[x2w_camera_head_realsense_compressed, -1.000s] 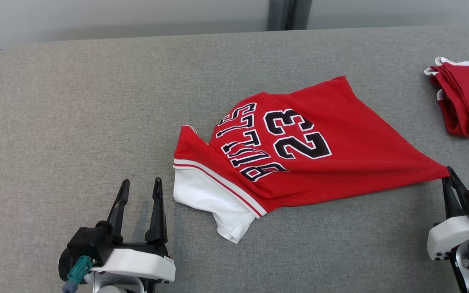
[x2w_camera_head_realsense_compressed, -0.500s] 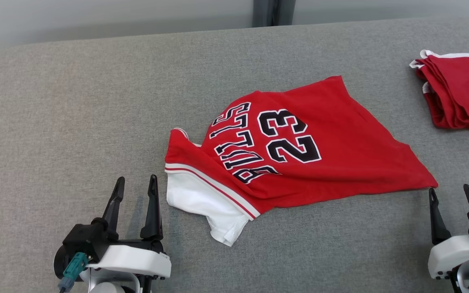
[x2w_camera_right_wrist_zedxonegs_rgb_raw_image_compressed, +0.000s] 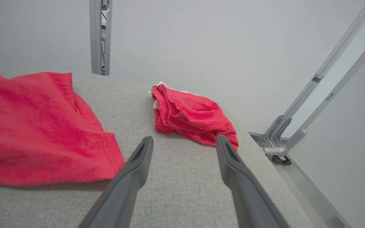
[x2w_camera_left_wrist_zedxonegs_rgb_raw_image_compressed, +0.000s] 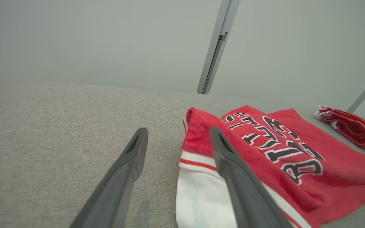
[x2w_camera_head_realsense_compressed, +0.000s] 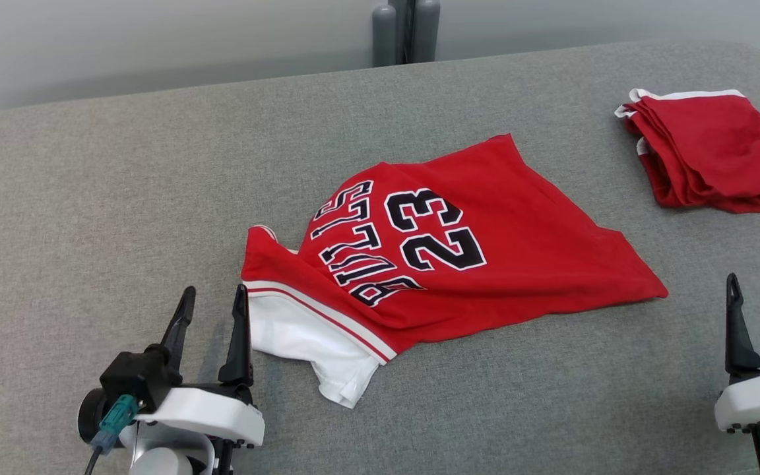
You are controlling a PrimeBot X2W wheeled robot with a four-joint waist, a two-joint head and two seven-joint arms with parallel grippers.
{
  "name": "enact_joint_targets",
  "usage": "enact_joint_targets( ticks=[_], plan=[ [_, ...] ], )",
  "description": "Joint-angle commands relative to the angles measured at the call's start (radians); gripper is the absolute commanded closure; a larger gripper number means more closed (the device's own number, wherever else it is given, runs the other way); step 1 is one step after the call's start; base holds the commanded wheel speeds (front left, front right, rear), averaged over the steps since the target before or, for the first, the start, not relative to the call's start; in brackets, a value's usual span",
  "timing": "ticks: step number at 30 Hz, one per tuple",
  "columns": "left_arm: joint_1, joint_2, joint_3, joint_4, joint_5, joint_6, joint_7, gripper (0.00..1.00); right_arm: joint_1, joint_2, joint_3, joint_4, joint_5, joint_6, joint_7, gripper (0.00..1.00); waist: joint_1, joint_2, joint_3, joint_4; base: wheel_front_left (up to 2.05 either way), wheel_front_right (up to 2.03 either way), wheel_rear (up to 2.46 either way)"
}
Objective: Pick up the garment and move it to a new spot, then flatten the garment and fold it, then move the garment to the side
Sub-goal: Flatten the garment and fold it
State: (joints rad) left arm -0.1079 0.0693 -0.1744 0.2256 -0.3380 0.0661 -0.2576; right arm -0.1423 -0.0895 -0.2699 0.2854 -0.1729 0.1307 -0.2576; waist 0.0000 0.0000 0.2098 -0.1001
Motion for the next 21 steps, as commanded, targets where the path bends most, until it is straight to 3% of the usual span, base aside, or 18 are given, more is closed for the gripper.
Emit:
enact_joint_targets(
  ticks=[1, 9, 17, 18, 20, 21],
  plan=[
    [-0.031, 0.011, -0.006, 0.027, 0.006, -0.013, 0.008, 0.0, 0.004, 0.005, 0.002, -0.022, 0.006, 0.0, -0.007, 0.0, 0.0, 0.0, -0.003, -0.004, 0.0, 0.0, 0.0],
    [-0.167, 0.043, -0.049, 0.224, -0.015, -0.103, 0.109, 0.0, -0.02, 0.017, 0.075, -0.089, 0.022, 0.0, 0.008, 0.0, 0.0, 0.0, 0.006, -0.017, 0.0, 0.0, 0.0],
    [-0.257, 0.07, -0.071, 0.37, -0.036, -0.156, 0.142, 0.0, -0.045, 0.008, 0.116, -0.092, 0.034, 0.0, 0.01, 0.0, 0.0, 0.0, 0.023, -0.035, 0.0, 0.0, 0.0],
    [-0.261, 0.067, -0.079, 0.373, -0.049, -0.168, 0.142, 0.35, -0.046, 0.006, 0.117, -0.091, 0.034, 0.0, 0.01, 0.0, 0.0, 0.0, 0.024, -0.036, 0.0, 0.0, 0.0],
    [-0.259, 0.062, -0.101, 0.372, -0.076, -0.184, 0.145, 0.73, -0.044, 0.003, 0.112, -0.091, 0.036, 0.0, 0.008, 0.0, 0.0, 0.0, 0.022, -0.031, 0.0, 0.0, 0.0],
    [-0.256, 0.064, -0.116, 0.367, -0.086, -0.188, 0.144, 0.87, -0.041, 0.002, 0.106, -0.09, 0.036, 0.0, 0.007, 0.0, 0.0, 0.0, 0.019, -0.026, 0.0, 0.0, 0.0]
  ],
)
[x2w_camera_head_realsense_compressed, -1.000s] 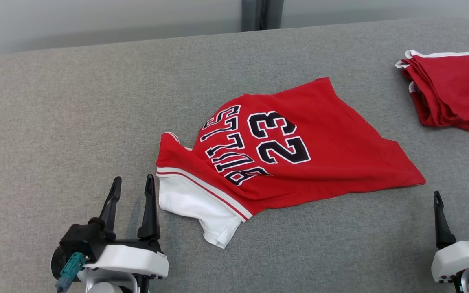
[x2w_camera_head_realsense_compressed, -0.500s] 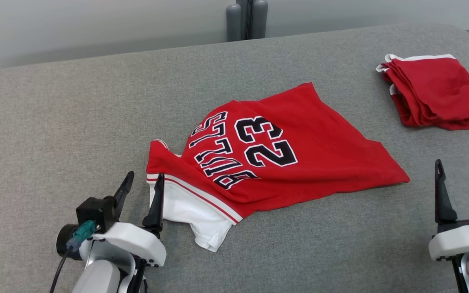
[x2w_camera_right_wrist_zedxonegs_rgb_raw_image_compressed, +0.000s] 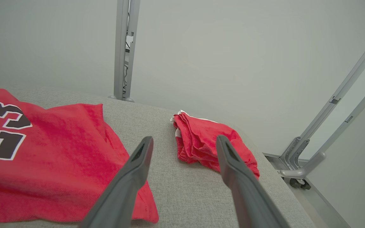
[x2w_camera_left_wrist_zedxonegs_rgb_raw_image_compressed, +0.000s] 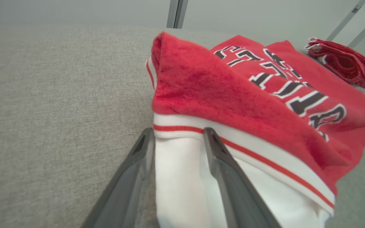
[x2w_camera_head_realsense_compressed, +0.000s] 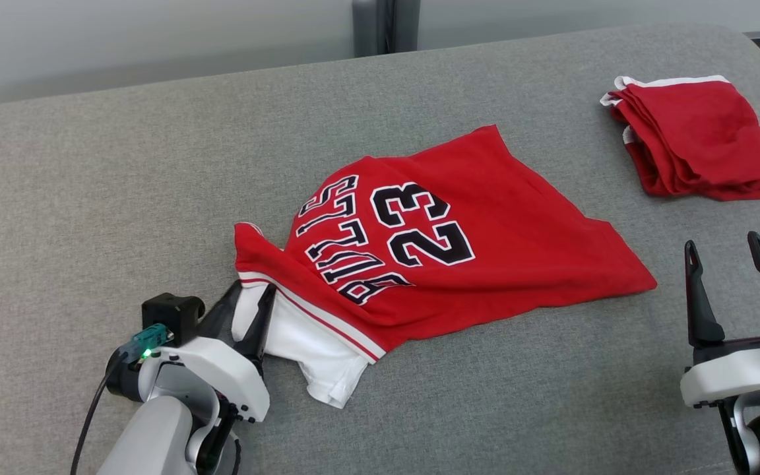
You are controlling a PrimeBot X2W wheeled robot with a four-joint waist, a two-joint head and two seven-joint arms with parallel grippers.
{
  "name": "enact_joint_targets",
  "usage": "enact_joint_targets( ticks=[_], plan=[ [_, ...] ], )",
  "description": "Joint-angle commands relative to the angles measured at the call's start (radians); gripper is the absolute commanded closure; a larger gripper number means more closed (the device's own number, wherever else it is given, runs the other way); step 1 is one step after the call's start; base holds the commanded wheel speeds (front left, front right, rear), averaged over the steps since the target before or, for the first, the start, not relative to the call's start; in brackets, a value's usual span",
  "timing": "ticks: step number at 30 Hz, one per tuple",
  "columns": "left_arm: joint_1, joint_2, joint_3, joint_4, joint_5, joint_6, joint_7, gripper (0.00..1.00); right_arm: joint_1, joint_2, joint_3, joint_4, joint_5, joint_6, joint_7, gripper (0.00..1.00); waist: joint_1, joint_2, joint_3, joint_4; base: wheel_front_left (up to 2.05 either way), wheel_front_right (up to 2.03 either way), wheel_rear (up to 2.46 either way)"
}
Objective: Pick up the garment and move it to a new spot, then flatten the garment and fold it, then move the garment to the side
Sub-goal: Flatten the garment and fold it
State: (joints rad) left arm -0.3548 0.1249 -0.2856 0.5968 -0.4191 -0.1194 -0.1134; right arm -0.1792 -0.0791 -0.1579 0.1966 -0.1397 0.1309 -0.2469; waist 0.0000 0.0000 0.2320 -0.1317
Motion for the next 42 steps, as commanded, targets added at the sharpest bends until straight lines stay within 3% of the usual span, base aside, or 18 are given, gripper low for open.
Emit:
enact_joint_targets(
  ticks=[1, 2, 3, 12, 16, 24, 28, 31, 35, 42],
  plan=[
    [-0.01, 0.008, -0.004, -0.004, -0.004, -0.003, 0.0, 0.87, -0.004, -0.008, -0.006, -0.001, 0.003, 0.0, -0.003, 0.0, 0.0, 0.0, -0.003, 0.005, 0.0, 0.0, 0.0],
    [-0.005, 0.009, -0.018, -0.007, -0.016, -0.006, -0.002, 0.98, -0.002, -0.009, -0.01, 0.001, 0.002, 0.0, -0.004, 0.0, 0.0, 0.0, -0.007, 0.01, 0.0, 0.0, 0.0],
    [-0.001, 0.01, -0.03, -0.008, -0.024, -0.008, -0.003, 1.0, 0.0, -0.008, -0.012, 0.004, 0.001, 0.0, -0.005, 0.0, 0.0, 0.0, -0.011, 0.016, 0.0, 0.0, 0.0],
    [0.032, 0.011, -0.069, -0.065, -0.037, -0.008, -0.087, 1.0, 0.009, -0.004, -0.005, 0.017, 0.002, 0.0, -0.01, 0.0, 0.0, 0.0, -0.057, 0.081, 0.0, 0.0, 0.0],
    [0.086, 0.01, -0.065, -0.15, -0.03, 0.019, -0.113, 1.0, 0.022, -0.001, -0.01, 0.023, 0.006, 0.0, -0.011, 0.0, 0.0, 0.0, -0.081, 0.126, 0.0, 0.0, 0.0],
    [0.296, 0.043, -0.061, -0.503, 0.001, 0.139, -0.08, 1.0, 0.036, 0.012, -0.015, 0.022, 0.006, 0.0, -0.011, 0.0, 0.0, 0.0, -0.102, 0.182, 0.0, 0.0, 0.0],
    [0.394, 0.062, -0.074, -0.702, 0.036, 0.217, -0.009, 1.0, 0.034, 0.015, -0.013, 0.027, 0.011, 0.0, -0.013, 0.0, 0.0, 0.0, -0.096, 0.182, 0.0, 0.0, 0.0],
    [0.42, 0.063, -0.086, -0.778, 0.049, 0.256, 0.05, 1.0, 0.02, 0.018, -0.009, 0.031, 0.013, 0.0, -0.015, 0.0, 0.0, 0.0, -0.085, 0.163, 0.0, 0.0, 0.0],
    [0.375, 0.049, -0.076, -0.72, 0.032, 0.265, 0.074, 1.0, -0.001, 0.021, -0.002, 0.04, 0.02, 0.0, -0.017, 0.0, 0.0, 0.0, -0.06, 0.122, 0.0, 0.0, 0.0],
    [0.195, 0.027, -0.034, -0.415, 0.01, 0.229, 0.003, 1.0, -0.041, 0.024, 0.01, 0.053, 0.021, 0.0, -0.02, 0.0, 0.0, 0.0, -0.003, 0.035, 0.0, 0.0, 0.0]
  ],
)
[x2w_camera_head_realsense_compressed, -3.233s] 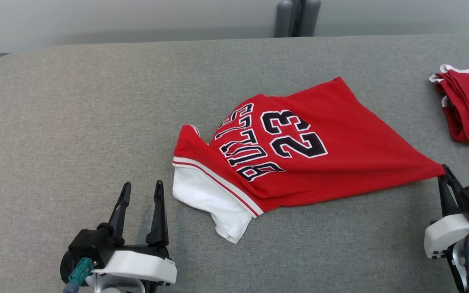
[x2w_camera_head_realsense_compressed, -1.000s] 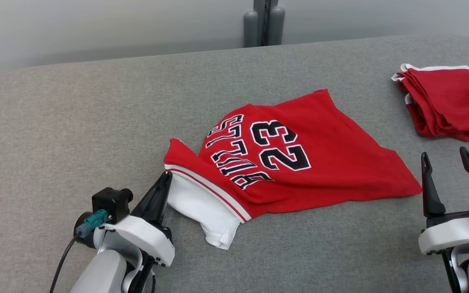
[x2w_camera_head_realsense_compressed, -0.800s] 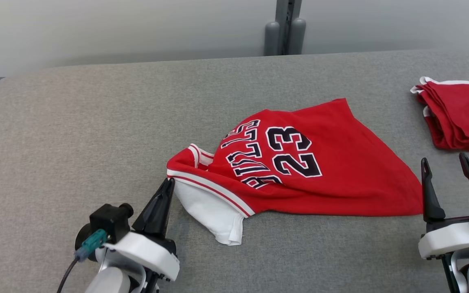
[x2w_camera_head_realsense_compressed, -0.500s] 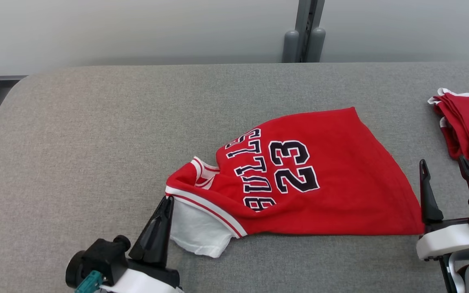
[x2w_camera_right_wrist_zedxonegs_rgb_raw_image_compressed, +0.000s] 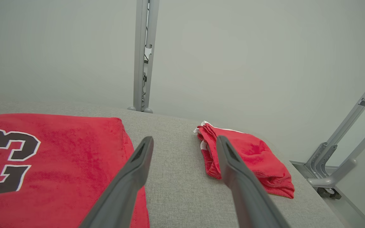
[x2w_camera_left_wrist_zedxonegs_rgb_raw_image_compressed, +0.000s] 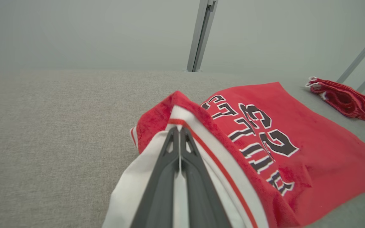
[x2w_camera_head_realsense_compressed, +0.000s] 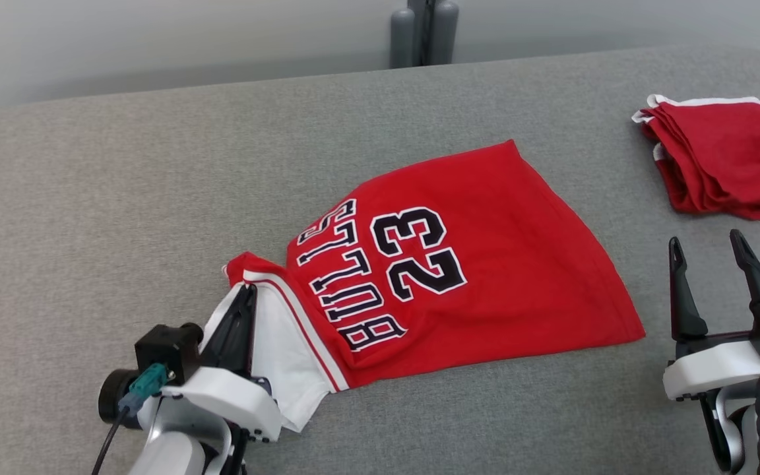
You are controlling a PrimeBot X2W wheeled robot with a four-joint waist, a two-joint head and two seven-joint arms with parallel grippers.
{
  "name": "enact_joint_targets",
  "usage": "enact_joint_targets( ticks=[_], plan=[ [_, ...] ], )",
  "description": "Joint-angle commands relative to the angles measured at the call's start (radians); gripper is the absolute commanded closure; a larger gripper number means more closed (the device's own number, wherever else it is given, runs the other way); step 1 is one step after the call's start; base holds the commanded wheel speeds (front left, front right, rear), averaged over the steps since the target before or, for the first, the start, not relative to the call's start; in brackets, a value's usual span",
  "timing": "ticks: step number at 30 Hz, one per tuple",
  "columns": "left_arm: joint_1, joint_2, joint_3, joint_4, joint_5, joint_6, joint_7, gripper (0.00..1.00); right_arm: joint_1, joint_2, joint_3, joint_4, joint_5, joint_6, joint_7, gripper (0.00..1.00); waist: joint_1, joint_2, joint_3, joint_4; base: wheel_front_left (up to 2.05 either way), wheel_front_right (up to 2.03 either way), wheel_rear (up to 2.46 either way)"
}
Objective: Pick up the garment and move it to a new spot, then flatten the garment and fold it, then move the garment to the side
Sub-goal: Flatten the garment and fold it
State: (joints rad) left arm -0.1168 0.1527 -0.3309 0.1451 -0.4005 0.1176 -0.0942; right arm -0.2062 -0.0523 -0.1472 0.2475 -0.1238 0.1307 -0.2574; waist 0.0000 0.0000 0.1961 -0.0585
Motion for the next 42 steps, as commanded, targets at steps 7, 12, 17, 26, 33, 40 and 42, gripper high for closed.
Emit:
enact_joint_targets(
  ticks=[7, 12, 17, 26, 33, 40, 42],
  plan=[
    [-0.206, -0.031, 0.022, 0.261, -0.013, -0.032, -0.088, 1.0, -0.035, -0.002, 0.003, 0.004, 0.006, 0.0, -0.01, 0.0, 0.0, 0.0, 0.077, -0.093, 0.0, 0.0, 0.0],
    [-0.306, -0.06, 0.02, 0.399, -0.019, -0.046, -0.137, 1.0, -0.051, -0.001, 0.007, 0.006, 0.012, 0.0, -0.01, 0.0, 0.0, 0.0, 0.096, -0.111, 0.0, 0.0, 0.0],
    [-0.353, -0.08, 0.011, 0.478, -0.019, -0.063, -0.163, 0.0, -0.054, -0.001, 0.012, 0.006, 0.012, 0.0, -0.01, 0.0, 0.0, 0.0, 0.091, -0.097, 0.0, 0.0, 0.0],
    [-0.271, -0.09, 0.031, 0.379, -0.022, -0.095, -0.171, 0.0, -0.029, -0.001, 0.01, 0.011, 0.029, 0.0, -0.01, 0.0, 0.0, 0.0, 0.042, -0.012, 0.0, 0.0, 0.0],
    [-0.134, -0.064, 0.087, 0.292, -0.043, -0.081, -0.17, 0.0, -0.008, -0.001, 0.011, 0.007, 0.044, 0.0, -0.01, 0.0, 0.0, 0.0, 0.025, 0.026, 0.0, 0.0, 0.0],
    [-0.138, -0.043, 0.093, 0.36, -0.06, -0.082, -0.138, 0.0, -0.018, -0.001, 0.026, 0.012, 0.047, 0.0, -0.01, 0.0, 0.0, 0.0, 0.03, 0.019, 0.0, 0.0, 0.0],
    [-0.154, -0.042, 0.091, 0.394, -0.061, -0.085, -0.13, 0.0, -0.019, -0.001, 0.026, 0.011, 0.041, 0.0, -0.01, 0.0, 0.0, 0.0, 0.033, 0.01, 0.0, 0.0, 0.0]
  ],
)
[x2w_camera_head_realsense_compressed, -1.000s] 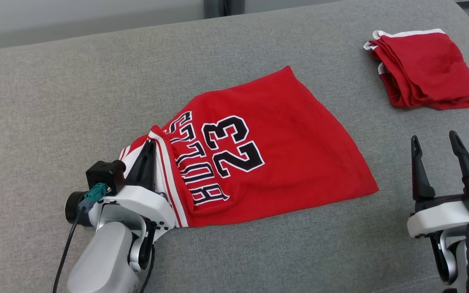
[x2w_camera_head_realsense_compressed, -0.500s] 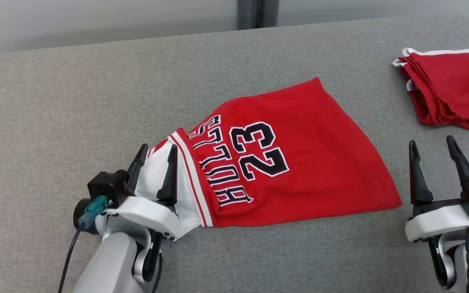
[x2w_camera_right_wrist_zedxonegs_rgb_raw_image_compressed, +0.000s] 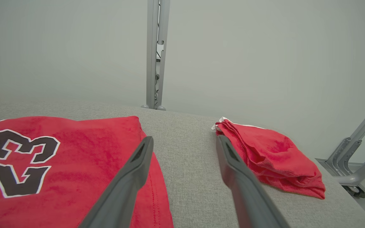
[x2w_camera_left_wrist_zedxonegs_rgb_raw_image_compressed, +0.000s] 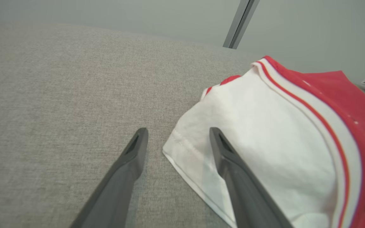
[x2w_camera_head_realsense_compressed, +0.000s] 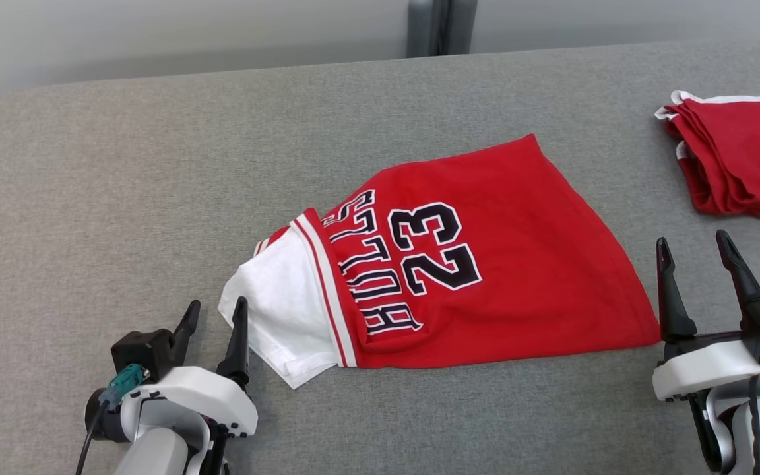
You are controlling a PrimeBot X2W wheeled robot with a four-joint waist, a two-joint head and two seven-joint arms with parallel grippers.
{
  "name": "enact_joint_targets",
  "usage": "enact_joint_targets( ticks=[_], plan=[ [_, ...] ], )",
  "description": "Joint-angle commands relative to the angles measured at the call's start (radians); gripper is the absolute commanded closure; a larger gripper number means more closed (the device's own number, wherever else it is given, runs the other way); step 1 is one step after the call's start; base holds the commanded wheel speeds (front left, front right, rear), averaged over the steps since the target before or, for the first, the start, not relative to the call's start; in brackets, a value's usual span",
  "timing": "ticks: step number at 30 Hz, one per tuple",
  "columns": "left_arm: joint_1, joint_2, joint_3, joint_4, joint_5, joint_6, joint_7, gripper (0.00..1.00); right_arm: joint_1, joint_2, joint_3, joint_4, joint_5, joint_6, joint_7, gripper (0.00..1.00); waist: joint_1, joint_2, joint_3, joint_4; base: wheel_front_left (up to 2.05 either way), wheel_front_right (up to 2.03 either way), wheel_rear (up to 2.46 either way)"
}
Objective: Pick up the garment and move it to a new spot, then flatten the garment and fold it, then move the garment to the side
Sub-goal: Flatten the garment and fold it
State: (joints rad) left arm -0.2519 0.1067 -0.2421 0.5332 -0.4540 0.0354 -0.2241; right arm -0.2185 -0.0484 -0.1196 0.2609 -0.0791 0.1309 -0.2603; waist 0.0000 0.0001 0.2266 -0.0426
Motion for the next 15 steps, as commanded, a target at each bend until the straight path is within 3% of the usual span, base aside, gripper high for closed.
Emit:
enact_joint_targets(
  ticks=[1, 8, 9, 10, 11, 12, 15],
  plan=[
    [-0.028, 0.006, 0.001, 0.024, -0.006, 0.0, 0.0, 0.0, -0.008, -0.004, -0.002, -0.002, -0.006, 0.0, -0.007, 0.0, 0.0, -0.0001, 0.005, -0.011, 0.0, 0.0, 0.0],
    [-0.081, 0.017, -0.019, 0.126, 0.012, -0.015, 0.006, 0.0, -0.009, -0.005, -0.012, -0.003, -0.014, 0.0, -0.007, 0.0, 0.0, -0.0001, 0.012, -0.038, 0.0, 0.0, 0.0],
    [-0.087, 0.017, -0.022, 0.141, 0.012, -0.016, 0.008, 0.07, -0.006, -0.004, -0.015, -0.005, -0.015, 0.0, -0.007, 0.0, 0.0, -0.0001, 0.012, -0.04, 0.0, 0.0, 0.0],
    [-0.092, 0.018, -0.023, 0.152, 0.014, -0.013, 0.008, 0.38, -0.004, -0.004, -0.017, -0.006, -0.016, 0.0, -0.007, 0.0, 0.0, -0.0001, 0.011, -0.042, 0.0, 0.0, 0.0],
    [-0.095, 0.017, -0.025, 0.161, 0.015, -0.01, 0.005, 0.87, -0.001, -0.004, -0.019, -0.006, -0.017, 0.0, -0.007, 0.0, 0.0, -0.0001, 0.01, -0.043, 0.0, 0.0, 0.0],
    [-0.099, 0.016, -0.025, 0.168, 0.016, -0.009, 0.003, 1.0, 0.001, -0.004, -0.021, -0.006, -0.017, 0.0, -0.007, 0.0, 0.0, -0.0001, 0.008, -0.043, 0.0, 0.0, 0.0],
    [-0.098, 0.014, -0.024, 0.169, 0.017, -0.006, -0.012, 1.0, 0.011, -0.004, -0.028, -0.006, -0.017, 0.0, -0.007, 0.0, 0.0, -0.0001, -0.002, -0.035, 0.0, 0.0, 0.0]
  ],
)
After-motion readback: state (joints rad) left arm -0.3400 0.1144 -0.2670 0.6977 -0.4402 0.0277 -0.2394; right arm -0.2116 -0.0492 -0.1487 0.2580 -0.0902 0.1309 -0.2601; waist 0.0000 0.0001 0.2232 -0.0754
